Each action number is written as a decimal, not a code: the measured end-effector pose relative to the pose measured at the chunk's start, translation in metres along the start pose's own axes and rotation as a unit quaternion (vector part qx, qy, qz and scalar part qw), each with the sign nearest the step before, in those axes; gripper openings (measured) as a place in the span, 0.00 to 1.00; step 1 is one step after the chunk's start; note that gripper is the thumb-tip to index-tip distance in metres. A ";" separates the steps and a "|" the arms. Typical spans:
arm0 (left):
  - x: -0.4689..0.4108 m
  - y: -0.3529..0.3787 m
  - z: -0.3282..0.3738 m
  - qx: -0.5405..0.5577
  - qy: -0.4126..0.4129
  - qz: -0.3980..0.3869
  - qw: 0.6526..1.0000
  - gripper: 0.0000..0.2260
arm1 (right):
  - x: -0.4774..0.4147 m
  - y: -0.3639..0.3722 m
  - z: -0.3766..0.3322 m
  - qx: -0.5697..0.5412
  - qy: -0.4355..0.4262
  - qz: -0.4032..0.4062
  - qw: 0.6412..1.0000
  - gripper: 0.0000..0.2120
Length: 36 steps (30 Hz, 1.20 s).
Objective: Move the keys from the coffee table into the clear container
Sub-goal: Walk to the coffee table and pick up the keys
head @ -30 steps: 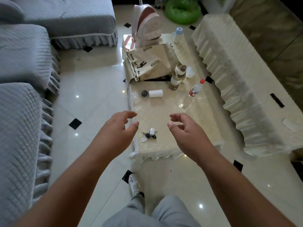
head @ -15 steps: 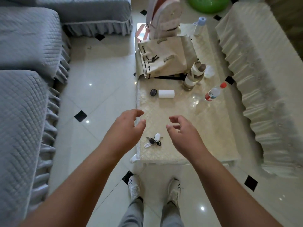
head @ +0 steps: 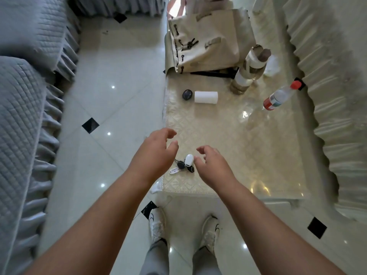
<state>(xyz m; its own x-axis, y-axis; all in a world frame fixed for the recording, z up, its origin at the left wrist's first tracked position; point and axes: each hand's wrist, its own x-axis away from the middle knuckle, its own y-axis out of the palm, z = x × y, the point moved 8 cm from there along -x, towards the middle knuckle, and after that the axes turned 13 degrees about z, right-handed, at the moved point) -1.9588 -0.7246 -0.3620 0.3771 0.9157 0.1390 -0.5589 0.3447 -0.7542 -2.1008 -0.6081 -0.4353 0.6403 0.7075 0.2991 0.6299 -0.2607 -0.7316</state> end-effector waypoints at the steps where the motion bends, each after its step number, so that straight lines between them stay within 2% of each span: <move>1: -0.003 0.007 -0.005 -0.001 -0.002 0.002 1.000 0.15 | -0.006 0.008 0.008 0.007 0.004 -0.002 1.000 0.17; 10: -0.007 0.066 -0.053 -0.002 -0.023 -0.006 1.000 0.14 | -0.029 0.086 0.071 0.065 0.012 -0.033 0.997 0.14; 15: -0.011 0.081 -0.070 0.003 -0.037 -0.004 0.999 0.13 | -0.032 0.138 0.093 0.166 0.018 -0.125 0.978 0.20; 20: -0.019 0.085 -0.081 -0.006 -0.037 -0.003 0.999 0.13 | -0.031 0.166 0.113 0.212 0.045 -0.160 0.963 0.24; 25: -0.025 0.085 -0.080 -0.004 -0.035 0.005 0.999 0.14 | -0.032 0.179 0.121 0.221 0.067 -0.182 0.956 0.23; 31: -0.028 0.091 -0.077 0.001 -0.033 -0.003 0.999 0.14 | -0.032 0.183 0.126 0.226 0.076 -0.171 0.956 0.25; 36: -0.026 0.097 -0.075 0.001 -0.036 -0.007 0.999 0.14 | -0.031 0.165 0.117 0.208 0.069 -0.125 0.968 0.22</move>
<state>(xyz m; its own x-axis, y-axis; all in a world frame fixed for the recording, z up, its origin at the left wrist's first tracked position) -1.9676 -0.7305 -0.4867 0.3303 0.9234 0.1956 -0.5549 0.3576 -0.7512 -2.0683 -0.5964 -0.6372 0.5619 0.6120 0.5565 0.5595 0.2142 -0.8007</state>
